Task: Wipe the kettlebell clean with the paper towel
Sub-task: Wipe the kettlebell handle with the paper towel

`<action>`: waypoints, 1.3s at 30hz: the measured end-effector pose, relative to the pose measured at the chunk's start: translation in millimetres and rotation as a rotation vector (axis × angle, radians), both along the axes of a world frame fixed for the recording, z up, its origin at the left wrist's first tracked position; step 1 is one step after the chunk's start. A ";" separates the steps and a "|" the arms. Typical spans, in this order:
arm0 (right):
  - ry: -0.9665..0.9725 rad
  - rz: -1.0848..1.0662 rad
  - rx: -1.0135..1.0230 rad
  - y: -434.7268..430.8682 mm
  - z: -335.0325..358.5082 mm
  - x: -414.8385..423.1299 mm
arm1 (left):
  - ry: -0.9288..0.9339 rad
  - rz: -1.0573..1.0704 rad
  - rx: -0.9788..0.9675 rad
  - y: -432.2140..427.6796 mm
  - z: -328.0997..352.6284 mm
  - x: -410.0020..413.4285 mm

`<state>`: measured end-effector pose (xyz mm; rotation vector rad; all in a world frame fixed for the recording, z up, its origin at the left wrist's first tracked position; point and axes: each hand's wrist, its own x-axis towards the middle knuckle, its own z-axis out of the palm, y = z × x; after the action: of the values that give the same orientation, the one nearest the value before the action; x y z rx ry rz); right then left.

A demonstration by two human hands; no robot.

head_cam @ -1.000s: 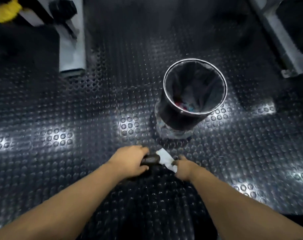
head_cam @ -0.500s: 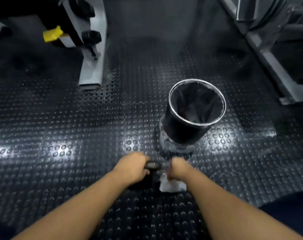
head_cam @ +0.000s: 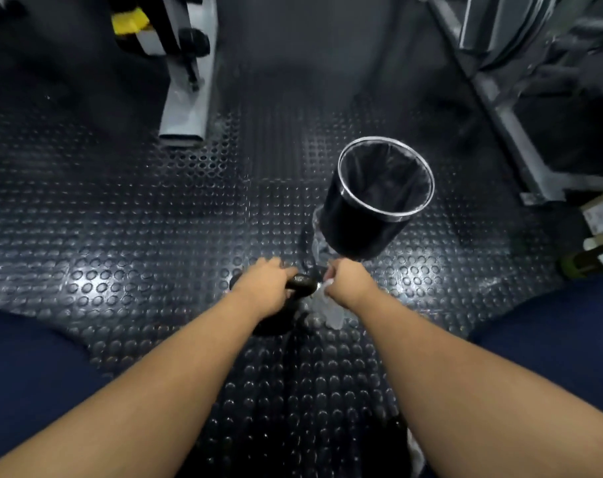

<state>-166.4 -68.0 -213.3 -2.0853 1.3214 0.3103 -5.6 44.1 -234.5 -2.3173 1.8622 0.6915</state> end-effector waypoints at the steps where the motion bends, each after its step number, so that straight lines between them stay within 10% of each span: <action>1: 0.013 0.009 0.004 -0.7 7.8 1.4 | -0.030 -0.021 0.028 4.3 2.3 -0.1; 23: -0.211 -0.148 0.051 -15.1 45.2 -26.0 | -0.091 0.052 0.459 14.5 25.2 -27.3; 39: -0.222 -0.340 -0.040 17.8 36.6 -36.4 | -0.217 -0.072 0.179 14.2 46.7 -3.3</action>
<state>-202.8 -50.2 -176.7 -1.8234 1.5200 -0.0923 -8.9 58.3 -187.8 -2.1100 1.7052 0.5487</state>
